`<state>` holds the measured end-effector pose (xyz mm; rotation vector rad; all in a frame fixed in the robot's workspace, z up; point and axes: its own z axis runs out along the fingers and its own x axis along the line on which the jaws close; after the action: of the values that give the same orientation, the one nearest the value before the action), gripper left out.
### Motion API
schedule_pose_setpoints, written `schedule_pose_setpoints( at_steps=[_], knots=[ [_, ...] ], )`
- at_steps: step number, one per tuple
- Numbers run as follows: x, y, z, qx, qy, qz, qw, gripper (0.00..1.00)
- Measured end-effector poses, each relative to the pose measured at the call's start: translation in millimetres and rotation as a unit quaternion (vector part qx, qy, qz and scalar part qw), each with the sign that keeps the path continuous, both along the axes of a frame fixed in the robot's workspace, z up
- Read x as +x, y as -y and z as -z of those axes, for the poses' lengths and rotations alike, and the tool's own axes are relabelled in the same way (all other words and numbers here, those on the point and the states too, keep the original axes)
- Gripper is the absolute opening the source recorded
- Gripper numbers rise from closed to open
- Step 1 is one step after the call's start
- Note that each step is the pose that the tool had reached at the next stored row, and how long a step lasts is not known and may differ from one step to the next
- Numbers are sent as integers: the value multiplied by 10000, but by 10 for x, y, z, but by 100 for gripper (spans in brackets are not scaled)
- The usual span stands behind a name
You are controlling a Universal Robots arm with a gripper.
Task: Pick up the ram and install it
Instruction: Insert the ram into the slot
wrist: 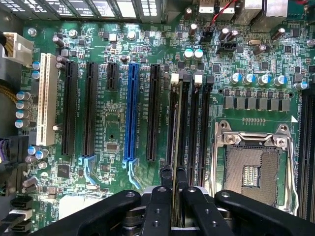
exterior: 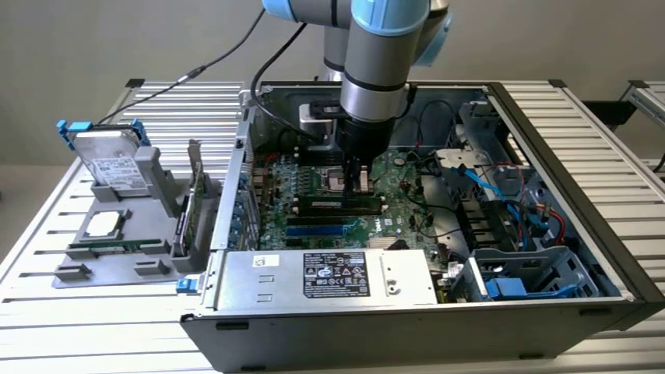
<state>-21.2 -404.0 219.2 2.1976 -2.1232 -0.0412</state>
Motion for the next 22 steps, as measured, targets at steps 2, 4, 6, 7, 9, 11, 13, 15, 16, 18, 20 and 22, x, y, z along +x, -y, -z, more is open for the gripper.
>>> schedule_pose_setpoints(
  at_steps=[2, 4, 6, 7, 9, 11, 13, 15, 16, 18, 20, 22],
  knots=[
    [0, -2, 1, -4, 0, 0, 10000, 13],
    [0, -3, 2, -11, 0, 0, 10000, 13],
    [0, -4, 2, -19, 0, 0, 10000, 13],
    [0, -4, 1, -23, 0, 0, 10000, 13],
    [0, -5, 1, -31, -1, 0, 10000, 13],
    [0, -8, 0, -41, -2, 0, 10000, 13],
    [0, -12, -4, -57, -8, -3, 10000, 13],
    [1, -16, -8, -72, -18, -8, 10000, 13],
    [0, -19, -12, -79, -24, -10, 10000, 13],
    [0, -23, -21, -90, -34, -16, 10000, 13],
    [0, -26, -35, -94, -42, -22, 9999, 13],
    [0, -28, -53, -96, -47, -26, 9999, 13]
  ],
)
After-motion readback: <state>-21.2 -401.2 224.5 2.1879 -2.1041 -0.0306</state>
